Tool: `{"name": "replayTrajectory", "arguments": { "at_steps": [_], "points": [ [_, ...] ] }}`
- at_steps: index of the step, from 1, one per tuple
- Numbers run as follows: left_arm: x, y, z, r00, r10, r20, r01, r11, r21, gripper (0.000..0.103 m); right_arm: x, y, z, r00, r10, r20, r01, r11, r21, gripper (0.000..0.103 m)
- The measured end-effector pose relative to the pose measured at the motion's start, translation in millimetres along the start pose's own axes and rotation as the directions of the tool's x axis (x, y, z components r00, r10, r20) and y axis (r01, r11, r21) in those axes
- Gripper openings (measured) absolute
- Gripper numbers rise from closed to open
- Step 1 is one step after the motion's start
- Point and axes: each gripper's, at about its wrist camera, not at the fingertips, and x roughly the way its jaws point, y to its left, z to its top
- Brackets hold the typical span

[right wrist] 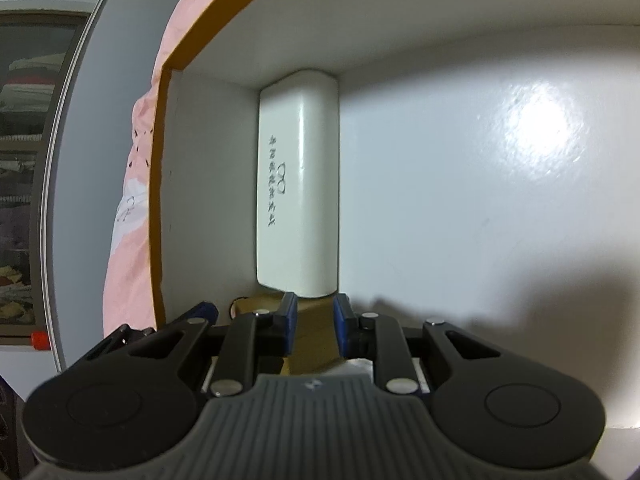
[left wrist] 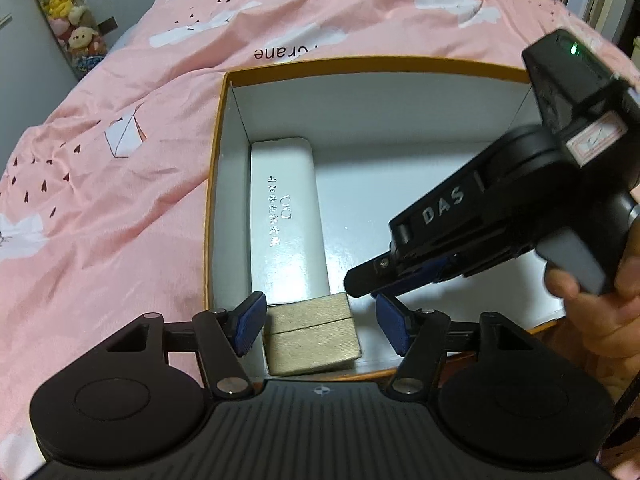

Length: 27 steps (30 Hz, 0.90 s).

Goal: Organize objects
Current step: 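Open the left gripper to set the gold box beside the white case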

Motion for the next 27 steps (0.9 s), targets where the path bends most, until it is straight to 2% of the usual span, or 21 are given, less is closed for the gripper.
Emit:
{"name": "replayTrajectory", "arguments": {
  "at_steps": [5, 9, 13, 17, 23, 27],
  "points": [
    [-21.5, 8.9, -7.9, 0.996, -0.021, 0.083, 0.024, 0.999, -0.025, 0.073, -0.5, 1.4, -3.8, 1.000, -0.014, -0.006, 0.014, 1.000, 0.003, 0.022],
    [-37.7, 21.7, -13.8, 0.989, -0.036, 0.145, 0.047, 0.996, -0.075, 0.071, 1.1, 1.1, -10.4, 0.999, 0.013, -0.031, -0.012, 0.999, 0.037, 0.022],
    [-43.7, 30.5, -17.7, 0.985, -0.064, 0.161, 0.083, 0.990, -0.114, 0.069, 5.5, 5.3, -17.2, 0.999, 0.009, -0.041, -0.007, 0.999, 0.039, 0.017],
    [-46.8, 31.4, -21.5, 0.982, -0.069, 0.178, 0.093, 0.987, -0.132, 0.068, 5.6, 10.4, -22.2, 1.000, -0.023, -0.021, 0.023, 1.000, 0.011, 0.017],
    [-53.8, 31.2, -28.7, 0.976, -0.091, 0.200, 0.120, 0.983, -0.142, 0.068, -14.5, 32.0, -37.1, 0.992, -0.097, 0.078, 0.105, 0.988, -0.113, 0.017],
    [-63.1, 28.3, -34.7, 0.971, -0.090, 0.221, 0.125, 0.981, -0.149, 0.068, -42.3, 52.5, -56.3, 0.971, -0.133, 0.199, 0.178, 0.956, -0.232, 0.018]
  ]
}}
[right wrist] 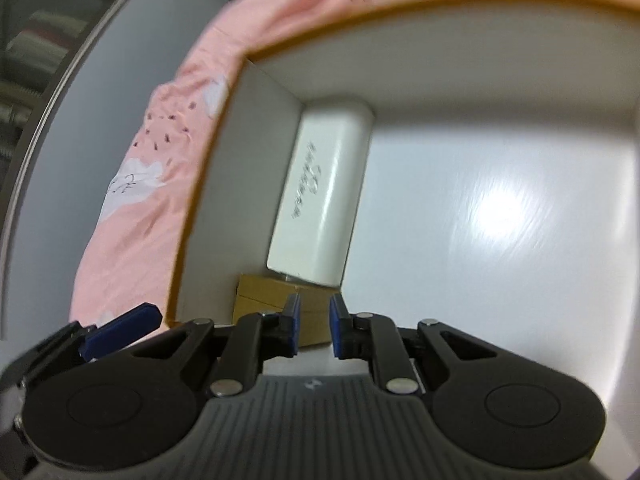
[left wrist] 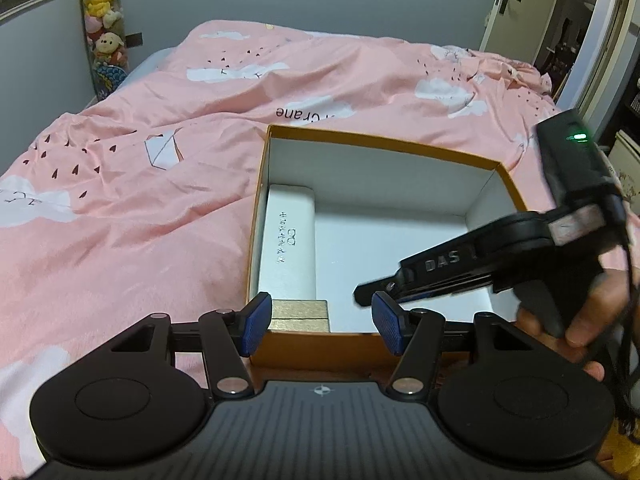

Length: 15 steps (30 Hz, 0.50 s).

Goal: Organize objects
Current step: 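Open the left gripper to set the gold box beside the white case, then move both grippers back to the pile of items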

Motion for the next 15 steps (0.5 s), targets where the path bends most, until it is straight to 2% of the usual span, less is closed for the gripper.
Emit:
{"name": "replayTrajectory", "arguments": {
  "at_steps": [3, 5, 9, 11, 13, 15],
  "points": [
    [-8.9, -2.7, -5.8, 1.000, -0.008, 0.012, 0.008, 1.000, 0.000, 0.068, -29.0, 17.0, -14.0, 0.994, -0.035, 0.101, 0.045, 0.994, -0.104, 0.018],
    [-13.8, -3.5, -10.7, 1.000, -0.011, 0.016, 0.011, 1.000, -0.003, 0.068, -52.0, 20.0, -25.8, 0.986, -0.031, 0.164, 0.056, 0.987, -0.150, 0.018],
    [-26.2, -3.2, -24.3, 0.999, -0.053, 0.014, 0.053, 0.998, -0.031, 0.068, -82.7, 27.0, -53.2, 0.966, -0.044, 0.255, 0.099, 0.974, -0.206, 0.018],
    [-31.5, -1.4, -33.8, 0.996, -0.089, 0.005, 0.089, 0.994, -0.055, 0.068, -82.2, 26.5, -69.1, 0.958, -0.059, 0.279, 0.121, 0.970, -0.210, 0.019],
    [-33.2, 1.6, -45.4, 0.991, -0.130, -0.012, 0.128, 0.988, -0.086, 0.068, -86.0, 23.8, -85.9, 0.960, -0.069, 0.273, 0.129, 0.970, -0.208, 0.027],
    [-30.3, 5.2, -58.1, 0.985, -0.169, -0.040, 0.163, 0.979, -0.122, 0.068, -89.8, 18.8, -103.2, 0.961, -0.088, 0.263, 0.145, 0.968, -0.205, 0.028]
  ]
}}
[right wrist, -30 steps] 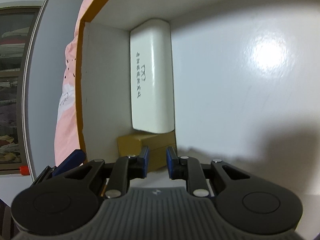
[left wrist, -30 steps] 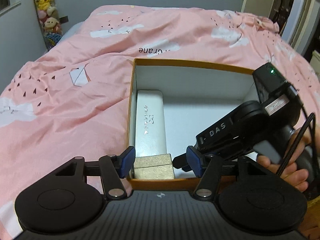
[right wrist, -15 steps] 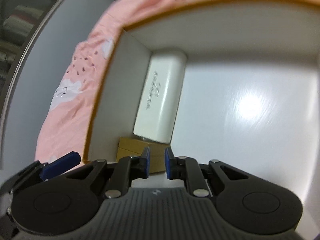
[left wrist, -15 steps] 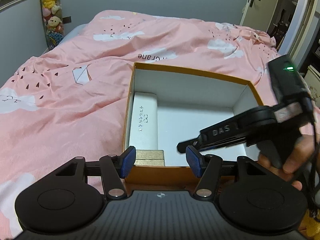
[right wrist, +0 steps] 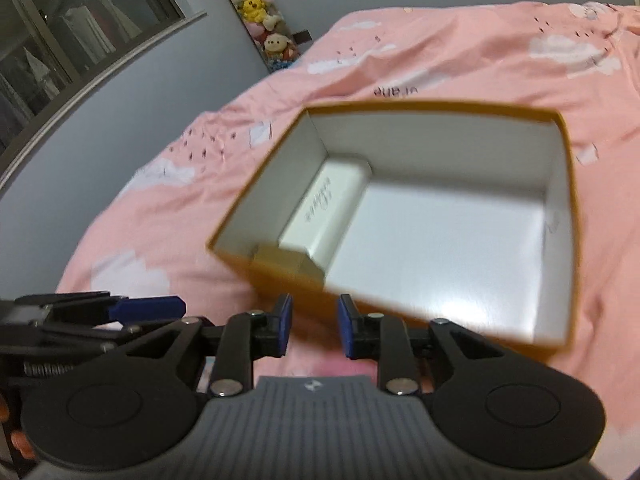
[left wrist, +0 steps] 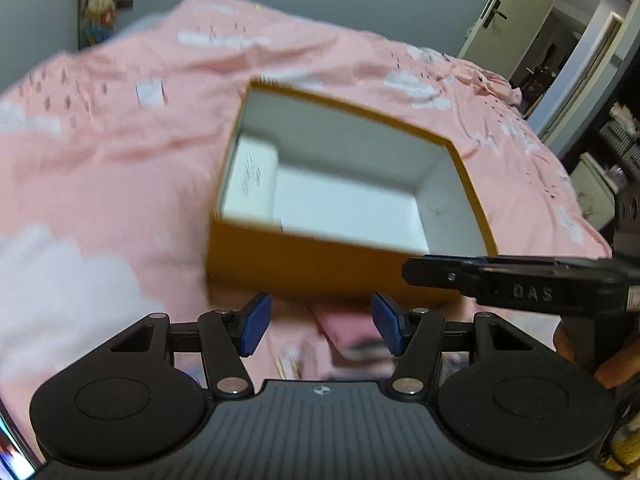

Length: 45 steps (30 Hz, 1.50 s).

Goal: Organize objects
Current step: 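Move both grippers back to the pile of items, then grasp the dark grey square box with the left gripper and lift it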

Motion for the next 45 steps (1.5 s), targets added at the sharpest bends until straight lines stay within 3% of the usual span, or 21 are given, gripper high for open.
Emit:
{"name": "replayTrajectory", "arguments": {
  "at_steps": [4, 8, 12, 15, 18, 23, 30, 36, 45],
  "points": [
    [13.9, 5.3, -20.4, 0.995, -0.064, -0.077, 0.060, 0.997, -0.056, 0.072, -5.2, -0.9, -29.0, 0.998, -0.050, -0.026, 0.050, 0.999, -0.005, 0.038],
    [31.6, 2.3, -34.7, 0.985, -0.085, -0.148, 0.075, 0.994, -0.074, 0.080, -9.2, -3.6, -50.7, 0.997, -0.050, -0.064, 0.051, 0.998, 0.024, 0.038],
    [50.5, 5.9, -46.7, 0.976, -0.097, -0.193, 0.072, 0.989, -0.130, 0.081, -7.6, -2.6, -62.1, 0.994, -0.057, -0.090, 0.059, 0.998, 0.015, 0.038],
    [60.9, 10.6, -53.6, 0.968, -0.128, -0.216, 0.087, 0.978, -0.188, 0.081, -3.3, 0.6, -65.9, 0.991, -0.080, -0.103, 0.080, 0.997, -0.009, 0.036],
    [65.8, 10.4, -57.9, 0.965, -0.124, -0.232, 0.079, 0.978, -0.193, 0.081, 3.0, 1.2, -67.9, 0.986, -0.110, -0.121, 0.108, 0.994, -0.027, 0.026],
    [66.5, 9.5, -60.6, 0.958, -0.149, -0.244, 0.100, 0.974, -0.203, 0.063, 8.6, 0.3, -72.0, 0.979, -0.131, -0.156, 0.126, 0.991, -0.038, 0.015],
    [51.6, 2.9, -56.7, 0.968, -0.130, -0.216, 0.093, 0.980, -0.174, 0.043, 9.6, 2.8, -76.8, 0.968, -0.163, -0.191, 0.152, 0.986, -0.072, 0.003],
    [41.3, 5.4, -56.0, 0.960, -0.203, -0.192, 0.159, 0.962, -0.221, 0.044, 11.1, 0.0, -78.6, 0.965, -0.161, -0.206, 0.152, 0.987, -0.061, 0.000],
    [65.7, 29.4, -67.9, 0.939, -0.256, -0.228, 0.167, 0.922, -0.349, 0.045, 14.9, -4.1, -84.1, 0.968, -0.112, -0.225, 0.110, 0.994, -0.024, 0.000]
  ]
}}
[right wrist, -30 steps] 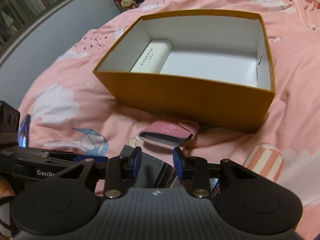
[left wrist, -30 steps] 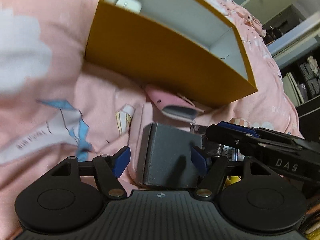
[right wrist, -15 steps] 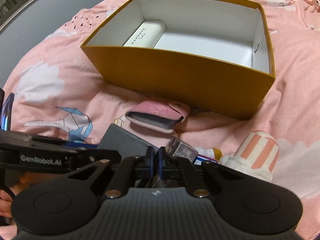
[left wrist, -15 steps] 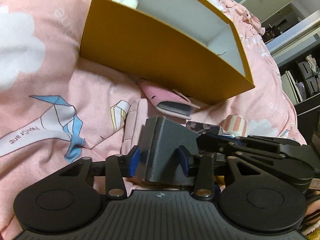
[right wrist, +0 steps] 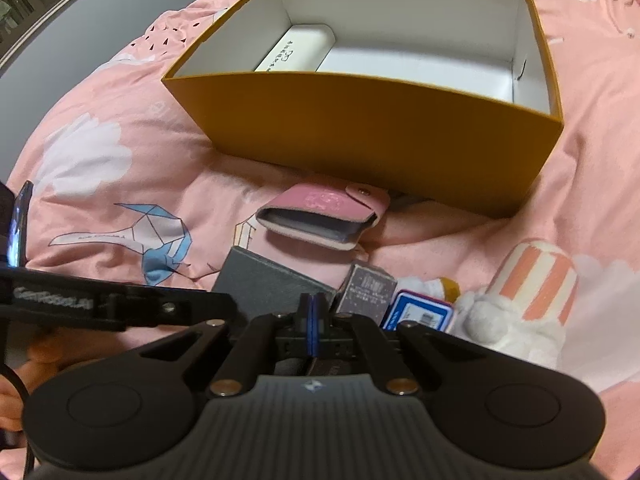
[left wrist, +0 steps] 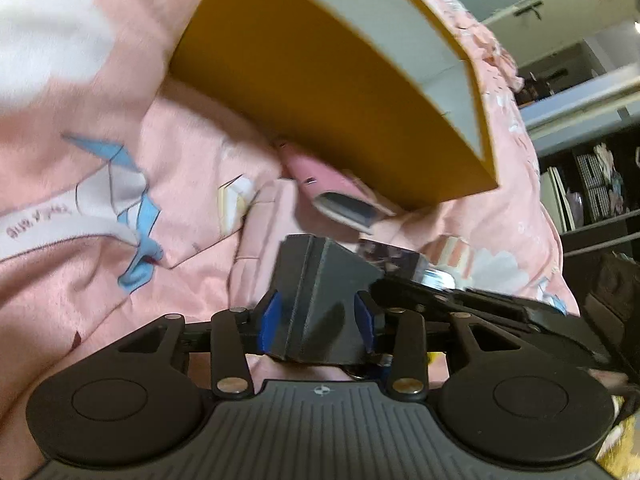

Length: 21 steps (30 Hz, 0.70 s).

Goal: Organize objects
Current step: 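Grasp the dark grey square box with the left gripper and lift it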

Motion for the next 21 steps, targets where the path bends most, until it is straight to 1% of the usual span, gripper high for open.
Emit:
{"name": "replayTrajectory", "arguments": {
  "at_steps": [2, 3, 4, 5, 6, 8, 10, 13, 17, 20, 21],
  "points": [
    [7.6, 10.6, 1.5, 1.000, -0.005, -0.014, 0.004, 0.999, -0.050, 0.049, 0.9, -1.0, -0.2, 1.000, 0.010, -0.002, -0.010, 1.000, 0.006, 0.000],
    [8.6, 12.2, 1.5, 1.000, -0.009, -0.012, 0.008, 0.998, -0.060, 0.051, 1.7, -1.0, -0.2, 1.000, 0.016, -0.005, -0.015, 1.000, 0.007, 0.000],
    [8.5, 10.2, 0.8, 1.000, 0.006, -0.007, -0.006, 0.999, -0.051, 0.052, 2.5, -0.5, -0.3, 1.000, 0.018, -0.009, -0.018, 1.000, 0.005, 0.000],
    [8.8, 5.9, -0.6, 1.000, 0.024, -0.001, -0.024, 0.999, -0.028, 0.056, 2.6, 0.3, -0.5, 1.000, 0.016, -0.009, -0.016, 1.000, 0.001, 0.000],
    [9.9, 0.6, -2.6, 0.999, 0.045, 0.003, -0.045, 0.999, 0.003, 0.063, 2.6, 0.9, -0.7, 1.000, 0.014, -0.009, -0.014, 1.000, -0.003, 0.000],
    [14.0, -8.4, -5.5, 0.998, 0.068, 0.000, -0.068, 0.996, 0.053, 0.069, 3.8, 1.4, -0.9, 1.000, 0.004, -0.015, -0.005, 1.000, -0.005, 0.000],
    [22.6, -16.3, -7.7, 0.996, 0.084, -0.031, -0.080, 0.992, 0.100, 0.071, 5.6, -0.1, -1.7, 1.000, 0.002, -0.019, -0.002, 1.000, 0.002, 0.000],
    [24.7, -24.3, -11.3, 0.994, 0.105, -0.025, -0.100, 0.985, 0.141, 0.067, 6.6, -4.0, -2.2, 1.000, 0.010, -0.023, -0.010, 1.000, 0.022, 0.000],
    [13.6, -31.9, -15.7, 0.992, 0.121, 0.020, -0.123, 0.978, 0.170, 0.057, 4.5, -7.4, -2.7, 1.000, 0.023, -0.016, -0.022, 0.999, 0.035, 0.000],
    [1.2, -36.1, -17.2, 0.994, 0.104, 0.044, -0.111, 0.977, 0.181, 0.052, -1.5, -8.4, -2.4, 1.000, 0.029, -0.006, -0.029, 0.999, 0.033, 0.000],
    [-2.5, -36.7, -17.1, 0.994, 0.096, 0.046, -0.103, 0.979, 0.176, 0.050, -5.1, -8.2, -2.4, 0.999, 0.037, 0.001, -0.037, 0.999, 0.032, 0.007]
  ]
}}
